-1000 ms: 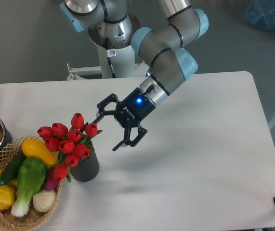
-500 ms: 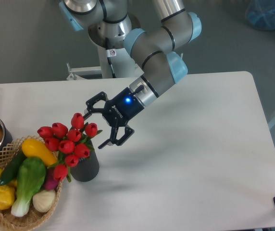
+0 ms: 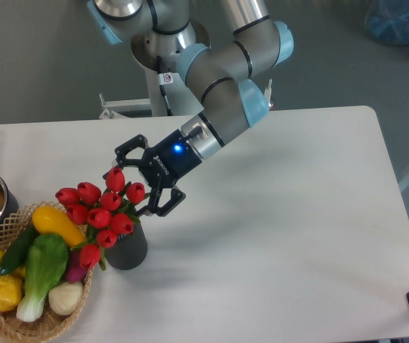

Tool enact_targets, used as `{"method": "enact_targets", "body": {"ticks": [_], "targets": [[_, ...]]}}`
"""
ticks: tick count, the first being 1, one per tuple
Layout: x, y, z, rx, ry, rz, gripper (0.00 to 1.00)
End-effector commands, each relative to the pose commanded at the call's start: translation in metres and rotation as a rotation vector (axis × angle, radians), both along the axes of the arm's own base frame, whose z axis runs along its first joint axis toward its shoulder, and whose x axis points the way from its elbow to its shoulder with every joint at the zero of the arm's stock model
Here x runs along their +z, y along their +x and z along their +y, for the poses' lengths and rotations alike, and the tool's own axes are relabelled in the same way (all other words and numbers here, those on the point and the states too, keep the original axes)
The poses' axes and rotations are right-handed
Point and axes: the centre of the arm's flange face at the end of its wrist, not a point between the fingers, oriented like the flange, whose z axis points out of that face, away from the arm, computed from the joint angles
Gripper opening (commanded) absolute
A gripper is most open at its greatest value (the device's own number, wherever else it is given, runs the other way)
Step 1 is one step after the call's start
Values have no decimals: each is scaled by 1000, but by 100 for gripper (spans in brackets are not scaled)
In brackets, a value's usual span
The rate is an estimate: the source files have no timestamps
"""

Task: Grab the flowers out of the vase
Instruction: 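Close the gripper around the tulip stems just below the blooms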

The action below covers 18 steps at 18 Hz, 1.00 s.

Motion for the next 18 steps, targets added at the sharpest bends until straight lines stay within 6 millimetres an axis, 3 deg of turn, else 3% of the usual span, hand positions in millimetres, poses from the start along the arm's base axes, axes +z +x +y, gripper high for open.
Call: {"method": "enact_targets", "body": {"ticks": [3,5,10,18], "targets": [[-2,2,3,-6,-6,-6,76],[-2,2,3,-5,-9,-8,52],[-1,2,4,1,-18,-20,15],[17,-10,8,25,-26,-23,3]]}}
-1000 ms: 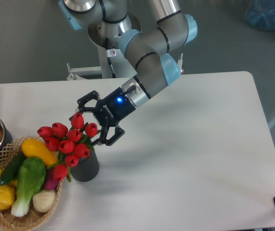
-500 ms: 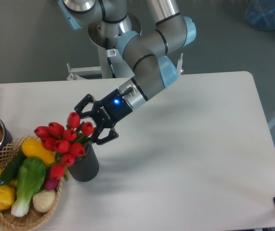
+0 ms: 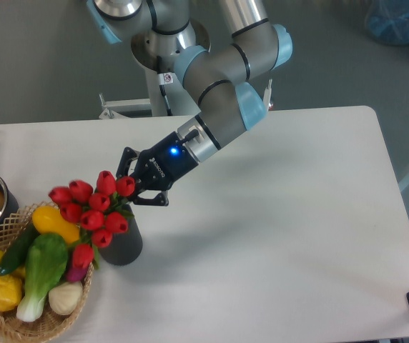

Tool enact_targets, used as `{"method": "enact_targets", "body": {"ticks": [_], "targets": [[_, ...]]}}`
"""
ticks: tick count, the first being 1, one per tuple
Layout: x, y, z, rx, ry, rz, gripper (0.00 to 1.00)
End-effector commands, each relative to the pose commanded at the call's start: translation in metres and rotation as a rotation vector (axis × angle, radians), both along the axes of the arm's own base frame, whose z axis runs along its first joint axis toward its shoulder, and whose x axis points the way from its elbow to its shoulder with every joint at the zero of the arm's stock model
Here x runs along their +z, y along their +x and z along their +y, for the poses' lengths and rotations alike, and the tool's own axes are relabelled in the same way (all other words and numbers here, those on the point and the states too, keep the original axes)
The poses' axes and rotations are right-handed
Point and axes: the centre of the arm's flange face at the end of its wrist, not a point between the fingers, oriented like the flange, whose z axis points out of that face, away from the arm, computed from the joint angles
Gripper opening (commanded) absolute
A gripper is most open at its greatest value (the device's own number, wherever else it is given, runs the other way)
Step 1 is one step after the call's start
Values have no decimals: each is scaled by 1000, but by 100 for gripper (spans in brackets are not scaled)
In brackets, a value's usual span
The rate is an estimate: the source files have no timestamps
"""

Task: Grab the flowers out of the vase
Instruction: 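Close the gripper around the tulip stems just below the blooms, then lift the gripped tulips straight up out of the black vase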

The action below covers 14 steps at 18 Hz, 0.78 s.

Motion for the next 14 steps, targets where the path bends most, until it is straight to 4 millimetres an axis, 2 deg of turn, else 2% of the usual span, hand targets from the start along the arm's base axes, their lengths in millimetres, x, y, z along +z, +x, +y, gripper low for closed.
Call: {"method": "enact_targets", "body": {"ticks": [3,12,14], "targets": [[17,-8,7,25,-19,-23,2],[37,-13,2,40,7,-12,2],[47,-12,-1,49,12,-9,2]]}}
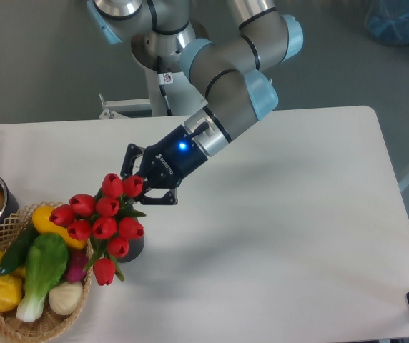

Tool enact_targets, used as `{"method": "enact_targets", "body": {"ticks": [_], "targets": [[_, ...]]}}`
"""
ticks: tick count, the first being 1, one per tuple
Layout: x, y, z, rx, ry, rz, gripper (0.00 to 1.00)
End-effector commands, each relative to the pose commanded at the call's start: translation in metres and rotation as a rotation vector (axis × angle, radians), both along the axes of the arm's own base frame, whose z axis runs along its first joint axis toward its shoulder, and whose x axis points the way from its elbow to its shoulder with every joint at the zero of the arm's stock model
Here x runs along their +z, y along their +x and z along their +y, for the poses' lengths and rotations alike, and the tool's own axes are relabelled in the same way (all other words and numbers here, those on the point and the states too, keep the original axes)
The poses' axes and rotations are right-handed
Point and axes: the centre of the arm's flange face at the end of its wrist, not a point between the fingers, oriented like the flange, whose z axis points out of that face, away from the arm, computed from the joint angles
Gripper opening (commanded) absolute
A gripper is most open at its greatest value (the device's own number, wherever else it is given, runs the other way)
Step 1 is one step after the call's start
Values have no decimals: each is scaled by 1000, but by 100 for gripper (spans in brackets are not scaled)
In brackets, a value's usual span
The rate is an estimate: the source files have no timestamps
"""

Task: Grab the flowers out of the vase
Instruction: 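Lift the gripped tulips straight up out of the black vase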

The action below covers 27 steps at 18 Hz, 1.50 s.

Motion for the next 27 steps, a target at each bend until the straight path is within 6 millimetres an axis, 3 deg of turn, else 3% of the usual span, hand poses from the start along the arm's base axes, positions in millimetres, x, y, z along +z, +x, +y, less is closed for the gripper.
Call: {"method": "enact_targets", "body": {"ticks": [12,27], "targets": [[48,4,-13,2,131,-23,2],[100,-26,-32,40,252,4,3]]}}
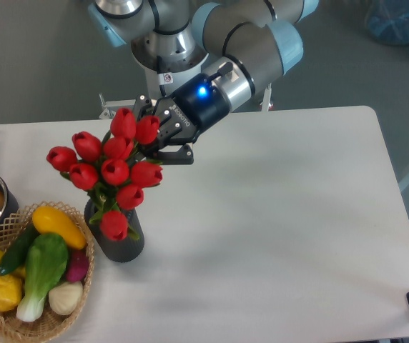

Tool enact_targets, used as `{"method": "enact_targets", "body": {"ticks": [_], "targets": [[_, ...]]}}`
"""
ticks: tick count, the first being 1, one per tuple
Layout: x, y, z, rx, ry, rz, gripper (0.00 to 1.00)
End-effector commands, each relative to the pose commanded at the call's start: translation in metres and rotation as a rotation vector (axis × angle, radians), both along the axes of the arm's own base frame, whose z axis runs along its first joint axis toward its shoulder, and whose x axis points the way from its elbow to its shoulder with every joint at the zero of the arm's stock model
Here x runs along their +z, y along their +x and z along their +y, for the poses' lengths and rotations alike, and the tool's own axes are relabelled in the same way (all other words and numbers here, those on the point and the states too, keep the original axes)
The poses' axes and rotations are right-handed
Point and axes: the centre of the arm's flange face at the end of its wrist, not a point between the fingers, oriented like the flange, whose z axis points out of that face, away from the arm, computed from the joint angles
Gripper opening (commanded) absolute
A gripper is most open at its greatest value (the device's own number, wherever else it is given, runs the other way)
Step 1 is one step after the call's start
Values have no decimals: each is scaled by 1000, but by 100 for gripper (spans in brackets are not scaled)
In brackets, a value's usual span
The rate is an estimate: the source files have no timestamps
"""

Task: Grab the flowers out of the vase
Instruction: 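Lift the gripped tulips straight up out of the black vase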

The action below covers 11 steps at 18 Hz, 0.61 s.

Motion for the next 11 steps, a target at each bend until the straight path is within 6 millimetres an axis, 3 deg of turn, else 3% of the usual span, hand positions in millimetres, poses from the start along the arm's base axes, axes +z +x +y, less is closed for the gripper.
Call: {"method": "enact_targets", "body": {"ticks": [6,11], "targets": [[19,-11,-4,15,8,-48,3],[18,-24,-14,45,7,-50,3]]}}
